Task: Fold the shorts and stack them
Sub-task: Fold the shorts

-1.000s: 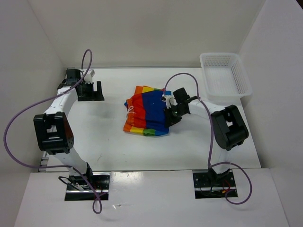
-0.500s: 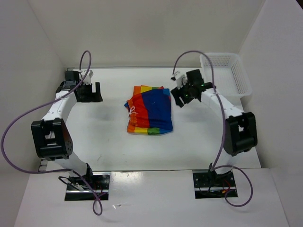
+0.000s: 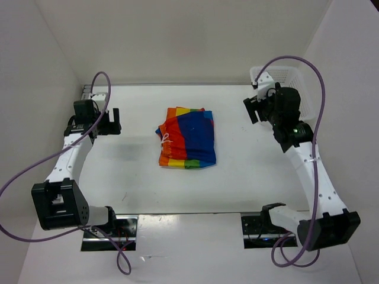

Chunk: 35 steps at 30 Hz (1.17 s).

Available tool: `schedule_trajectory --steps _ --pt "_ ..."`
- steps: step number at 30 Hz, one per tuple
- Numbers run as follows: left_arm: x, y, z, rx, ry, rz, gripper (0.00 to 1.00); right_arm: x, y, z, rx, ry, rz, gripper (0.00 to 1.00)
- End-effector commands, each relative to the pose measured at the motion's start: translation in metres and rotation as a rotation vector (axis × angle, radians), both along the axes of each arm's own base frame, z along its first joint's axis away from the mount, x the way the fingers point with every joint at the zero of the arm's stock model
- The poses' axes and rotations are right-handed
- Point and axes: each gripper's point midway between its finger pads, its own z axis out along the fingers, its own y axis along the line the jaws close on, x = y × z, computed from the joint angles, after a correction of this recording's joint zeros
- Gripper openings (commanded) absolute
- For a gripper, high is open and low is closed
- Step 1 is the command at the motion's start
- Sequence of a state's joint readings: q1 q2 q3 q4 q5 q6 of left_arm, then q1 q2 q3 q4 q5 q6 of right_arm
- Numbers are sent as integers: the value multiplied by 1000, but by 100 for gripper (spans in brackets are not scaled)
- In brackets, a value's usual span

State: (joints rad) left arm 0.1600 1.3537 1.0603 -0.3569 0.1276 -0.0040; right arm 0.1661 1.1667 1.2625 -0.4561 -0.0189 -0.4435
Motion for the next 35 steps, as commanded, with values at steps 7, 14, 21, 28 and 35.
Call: schedule_trajectory --steps 7,14,21,28,35 --pt "-16 15 17 71 -106 69 99 -63 -40 -1 9 -149 -139 87" --pt "-24 13 19 72 -116 70 99 -86 -50 -17 15 -160 -172 90" --pt "-31 12 16 72 -116 70 99 -97 -52 -24 30 -157 -186 91" --pt "-33 10 15 67 -117 62 99 -101 -50 -26 50 -155 -182 92" --pt "-33 1 19 39 -131 23 99 -105 -49 -37 49 -136 -172 96"
